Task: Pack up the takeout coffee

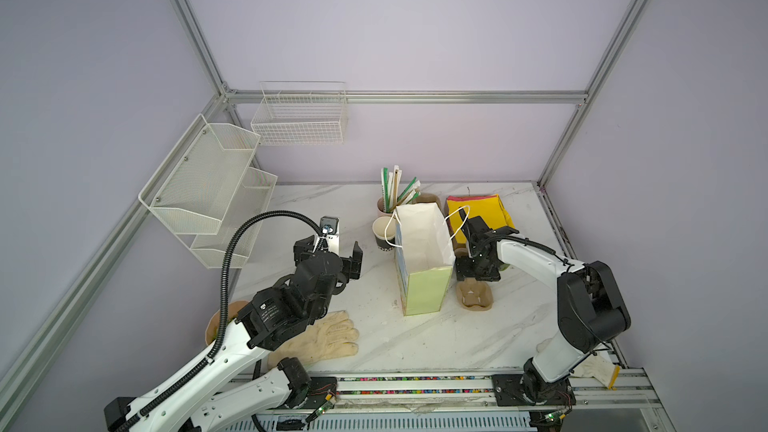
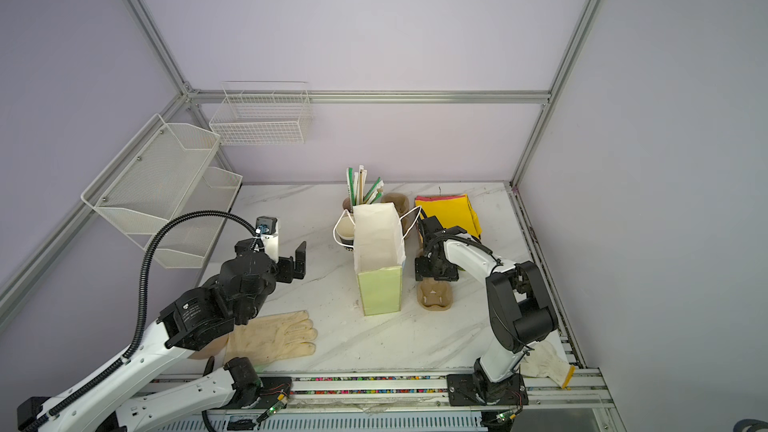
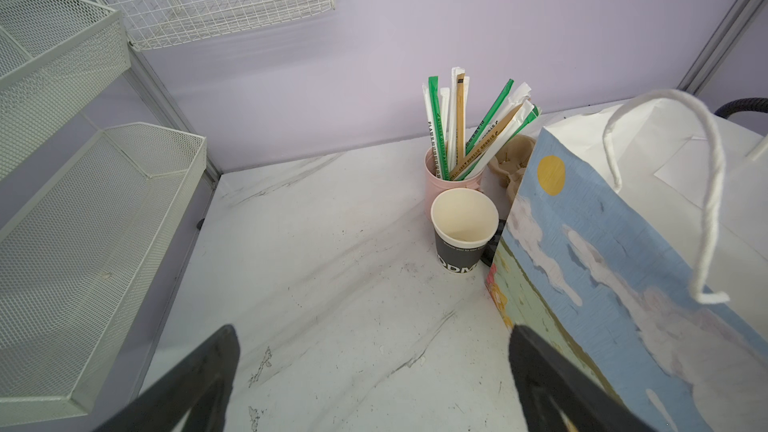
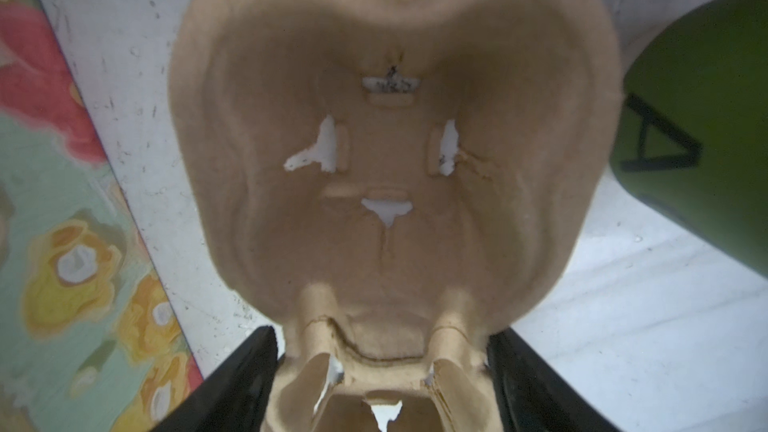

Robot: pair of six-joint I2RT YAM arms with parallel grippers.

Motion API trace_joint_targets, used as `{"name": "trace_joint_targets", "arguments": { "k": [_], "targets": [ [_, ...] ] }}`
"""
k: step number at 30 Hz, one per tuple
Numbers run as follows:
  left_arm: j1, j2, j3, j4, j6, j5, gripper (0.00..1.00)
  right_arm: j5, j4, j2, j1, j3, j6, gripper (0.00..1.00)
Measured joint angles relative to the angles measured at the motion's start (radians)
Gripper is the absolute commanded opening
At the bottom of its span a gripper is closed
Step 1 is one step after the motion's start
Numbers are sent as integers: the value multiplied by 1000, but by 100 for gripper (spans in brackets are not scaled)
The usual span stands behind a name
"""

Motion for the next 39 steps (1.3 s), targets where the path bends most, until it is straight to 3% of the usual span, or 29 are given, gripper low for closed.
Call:
{"name": "trace_joint_targets", "arguments": {
  "k": [13, 26, 32, 39],
  "targets": [
    [0, 0, 0, 0, 0, 1, 100, 11, 2, -11, 1, 0, 1, 75],
    [0, 12, 0, -20, -15, 35, 100, 26, 5, -148, 2, -22, 24, 75],
    [0, -29, -19, -37, -124, 131, 100, 21, -5, -205, 2, -25, 39, 75],
    [0, -109, -157, -48, -322, 275, 100, 19, -47, -275, 2, -10, 61, 75]
  ]
}}
